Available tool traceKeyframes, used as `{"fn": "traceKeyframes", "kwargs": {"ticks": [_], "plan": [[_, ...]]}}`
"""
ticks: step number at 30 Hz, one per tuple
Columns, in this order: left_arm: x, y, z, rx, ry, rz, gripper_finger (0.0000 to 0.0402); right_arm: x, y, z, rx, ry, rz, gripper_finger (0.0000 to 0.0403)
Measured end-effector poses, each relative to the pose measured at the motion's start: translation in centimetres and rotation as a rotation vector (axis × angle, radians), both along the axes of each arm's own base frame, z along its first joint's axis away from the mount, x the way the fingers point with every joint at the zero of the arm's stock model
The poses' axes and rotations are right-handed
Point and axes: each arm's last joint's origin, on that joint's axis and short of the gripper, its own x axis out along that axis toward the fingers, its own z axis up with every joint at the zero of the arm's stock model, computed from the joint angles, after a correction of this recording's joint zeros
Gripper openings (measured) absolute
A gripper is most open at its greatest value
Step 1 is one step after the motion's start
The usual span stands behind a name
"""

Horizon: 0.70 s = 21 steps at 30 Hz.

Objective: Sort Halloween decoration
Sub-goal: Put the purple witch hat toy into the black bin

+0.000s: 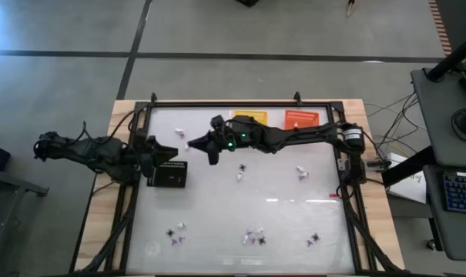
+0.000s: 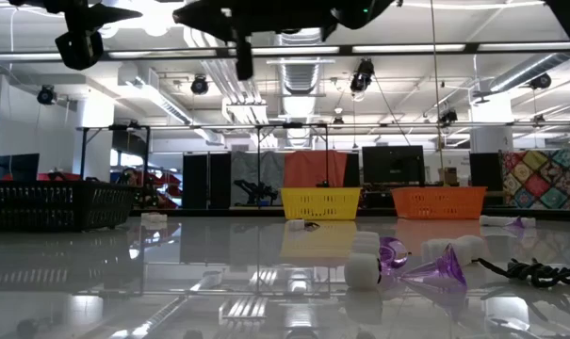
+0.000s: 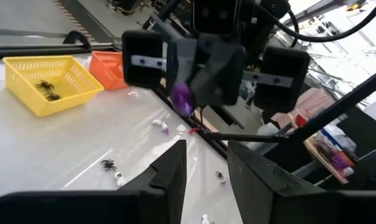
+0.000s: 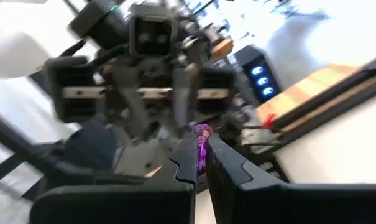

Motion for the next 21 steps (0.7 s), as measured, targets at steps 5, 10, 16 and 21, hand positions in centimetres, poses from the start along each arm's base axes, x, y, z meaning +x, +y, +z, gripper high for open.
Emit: {"fn": "traceKeyframes", "kwargs": {"ticks": [5,10,16,21], "plan": [[-0.3,0.1,-0.2,0.004,0.032,0.005,0.0098,1.8,0.0,0.5,-0.004,-0.02,0.075,0.0011],[-0.7,0.3,-0.5,0.009,0.039,0.032,0.0098,3.1,-0.1,0.5,-0.032,0.04,0.087,0.0011],[-1.1,0.4,-0.7,0.017,0.047,0.035,0.0098,4.9,-0.2,-0.1,-0.035,0.073,0.125,0.0011],[-1.5,0.5,-0.9,0.012,0.069,0.039,0.0098,6.2,-0.3,-0.2,-0.056,0.102,0.143,0.0011]]}}
